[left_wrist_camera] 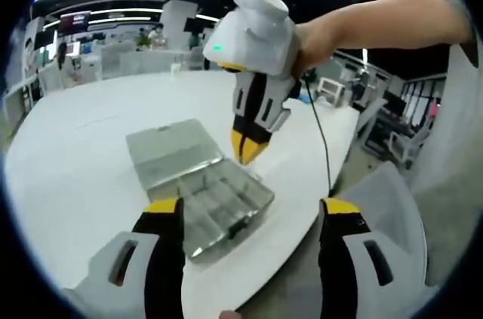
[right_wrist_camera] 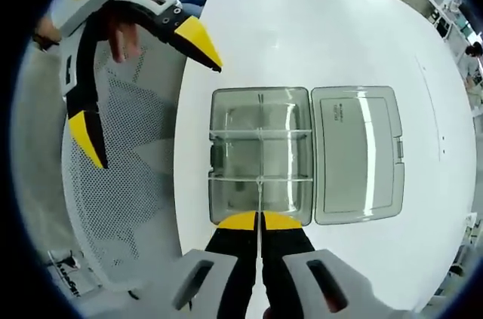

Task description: Insert the divider into the dual guide fixture by aligning both edges with the guide slots and pushing it downward to the bottom, including one-sided entry, uneven engagement, binding, and posture correction.

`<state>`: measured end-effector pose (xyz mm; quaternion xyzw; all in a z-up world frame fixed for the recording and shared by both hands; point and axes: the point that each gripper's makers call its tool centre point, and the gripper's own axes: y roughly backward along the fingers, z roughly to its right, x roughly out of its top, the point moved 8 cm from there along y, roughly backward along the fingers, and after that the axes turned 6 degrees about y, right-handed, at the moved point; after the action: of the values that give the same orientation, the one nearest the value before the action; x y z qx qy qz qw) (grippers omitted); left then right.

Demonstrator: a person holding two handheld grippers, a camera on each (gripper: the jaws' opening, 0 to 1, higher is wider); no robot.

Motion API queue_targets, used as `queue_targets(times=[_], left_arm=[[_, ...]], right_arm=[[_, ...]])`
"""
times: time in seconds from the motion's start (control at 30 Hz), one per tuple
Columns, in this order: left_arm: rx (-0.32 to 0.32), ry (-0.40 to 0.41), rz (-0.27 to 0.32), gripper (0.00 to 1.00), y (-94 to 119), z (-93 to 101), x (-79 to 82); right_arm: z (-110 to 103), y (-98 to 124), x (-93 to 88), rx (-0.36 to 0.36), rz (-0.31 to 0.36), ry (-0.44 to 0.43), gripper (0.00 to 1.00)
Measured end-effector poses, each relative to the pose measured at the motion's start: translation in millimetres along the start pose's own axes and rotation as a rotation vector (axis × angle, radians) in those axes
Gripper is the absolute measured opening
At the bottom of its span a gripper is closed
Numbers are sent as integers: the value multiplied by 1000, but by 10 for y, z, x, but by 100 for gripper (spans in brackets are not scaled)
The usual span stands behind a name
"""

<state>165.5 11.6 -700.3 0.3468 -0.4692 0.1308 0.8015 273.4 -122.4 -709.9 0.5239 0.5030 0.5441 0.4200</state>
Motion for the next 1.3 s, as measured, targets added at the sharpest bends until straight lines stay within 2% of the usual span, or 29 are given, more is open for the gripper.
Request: queue_targets(times=[0.33, 1.3], left_arm=[[1, 2, 1, 70, 7, 5, 5], [6, 16, -2, 69, 24, 16, -10]], right_arm=[[-13, 20, 19, 0, 4, 3, 0], [-15, -105, -7, -8, -1, 8, 0]])
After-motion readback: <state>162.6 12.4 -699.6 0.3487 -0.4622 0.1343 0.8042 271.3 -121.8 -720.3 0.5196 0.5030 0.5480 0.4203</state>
